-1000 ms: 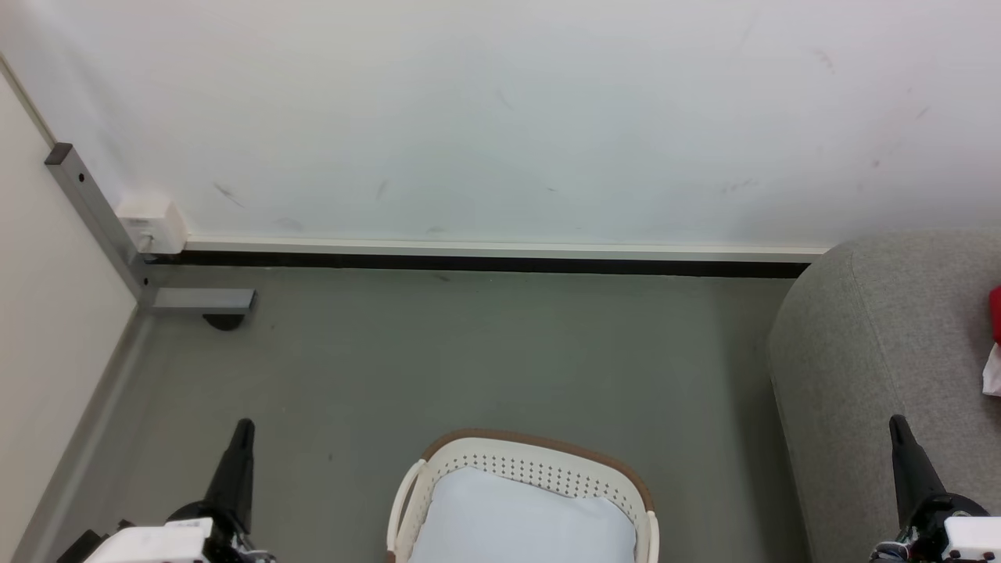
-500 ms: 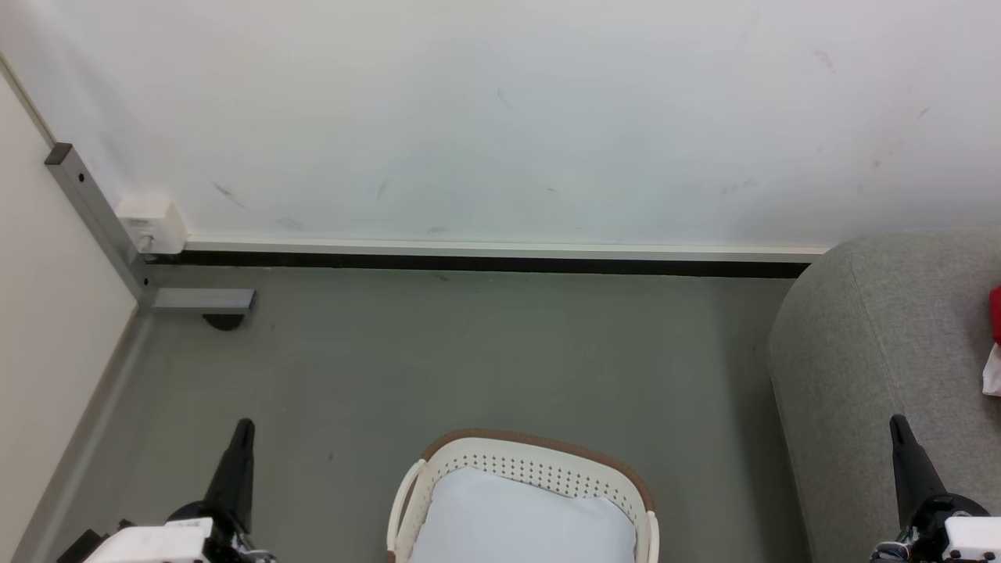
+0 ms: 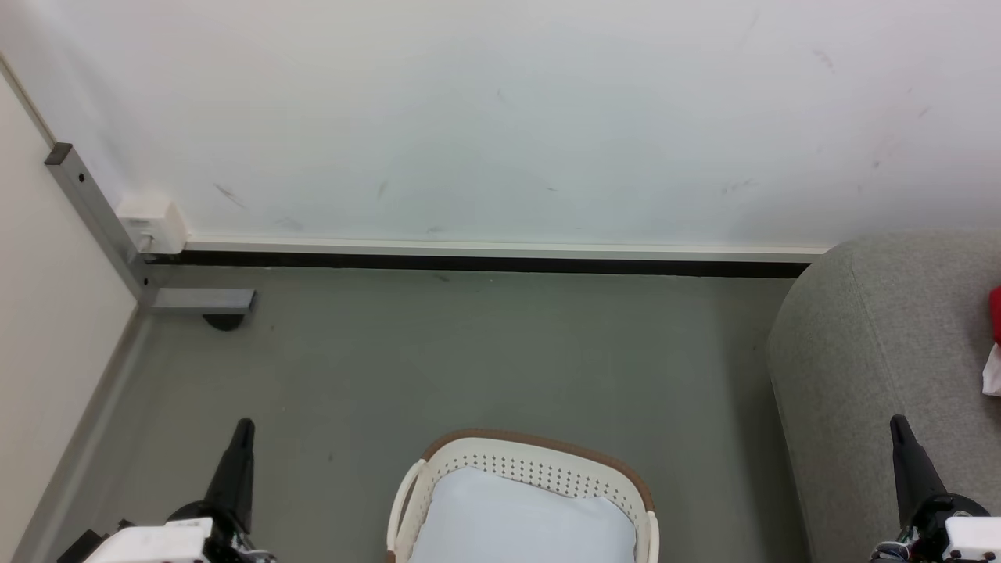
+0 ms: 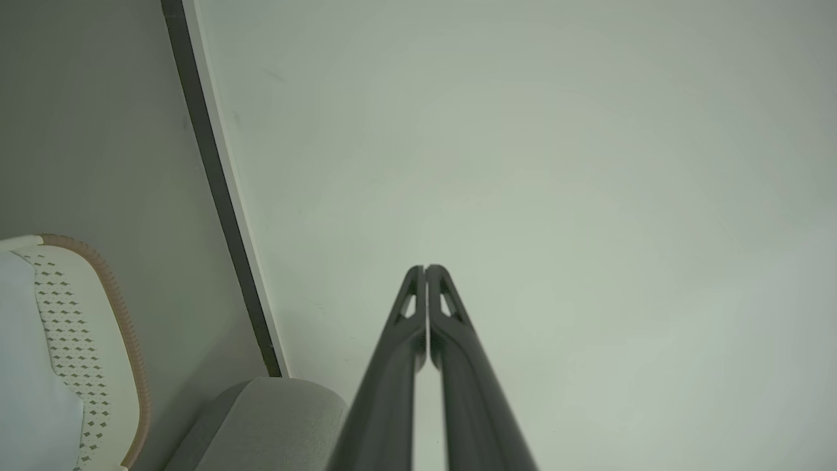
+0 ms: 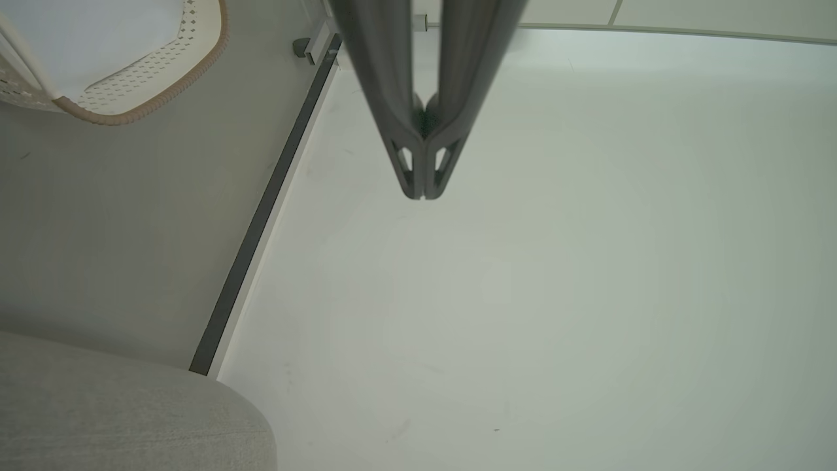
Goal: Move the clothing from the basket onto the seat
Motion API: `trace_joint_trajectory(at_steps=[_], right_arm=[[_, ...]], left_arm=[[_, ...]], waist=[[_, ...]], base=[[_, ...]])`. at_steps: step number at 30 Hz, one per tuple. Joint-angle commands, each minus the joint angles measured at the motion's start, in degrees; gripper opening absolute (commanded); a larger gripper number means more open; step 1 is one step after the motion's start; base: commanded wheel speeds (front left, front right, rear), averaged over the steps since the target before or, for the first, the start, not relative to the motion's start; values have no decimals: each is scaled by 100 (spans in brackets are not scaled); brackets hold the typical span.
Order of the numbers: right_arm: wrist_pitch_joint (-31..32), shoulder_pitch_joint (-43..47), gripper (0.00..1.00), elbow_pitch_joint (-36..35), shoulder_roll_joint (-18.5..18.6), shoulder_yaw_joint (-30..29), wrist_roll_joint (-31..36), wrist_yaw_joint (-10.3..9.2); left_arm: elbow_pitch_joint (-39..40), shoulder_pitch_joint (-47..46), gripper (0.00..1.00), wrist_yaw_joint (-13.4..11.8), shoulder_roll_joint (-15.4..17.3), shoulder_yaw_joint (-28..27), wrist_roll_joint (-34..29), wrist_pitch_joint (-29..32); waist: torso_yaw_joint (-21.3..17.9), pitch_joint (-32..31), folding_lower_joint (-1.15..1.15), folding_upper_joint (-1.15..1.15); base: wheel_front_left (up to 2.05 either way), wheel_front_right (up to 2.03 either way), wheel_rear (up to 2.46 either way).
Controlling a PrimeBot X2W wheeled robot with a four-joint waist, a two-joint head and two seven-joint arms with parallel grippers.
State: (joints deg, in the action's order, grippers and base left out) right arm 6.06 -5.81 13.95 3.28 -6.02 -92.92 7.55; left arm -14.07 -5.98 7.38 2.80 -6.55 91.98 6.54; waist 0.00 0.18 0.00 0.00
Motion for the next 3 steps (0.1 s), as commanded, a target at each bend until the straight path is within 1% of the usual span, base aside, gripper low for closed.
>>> trace_joint_trajectory(at_steps=[1,3], right_arm=[[34,-68,0,11,-8,-20,22,-12],[37,-68,0,11,-9,-22,24,-12]], left_arm=[[-1,-51,0,28,10,-10,77,21],[-1,-51,0,28,10,-10,77,21]], waist=[[0,0,0,0],[0,0,0,0]], base=[[0,0,0],[0,0,0]])
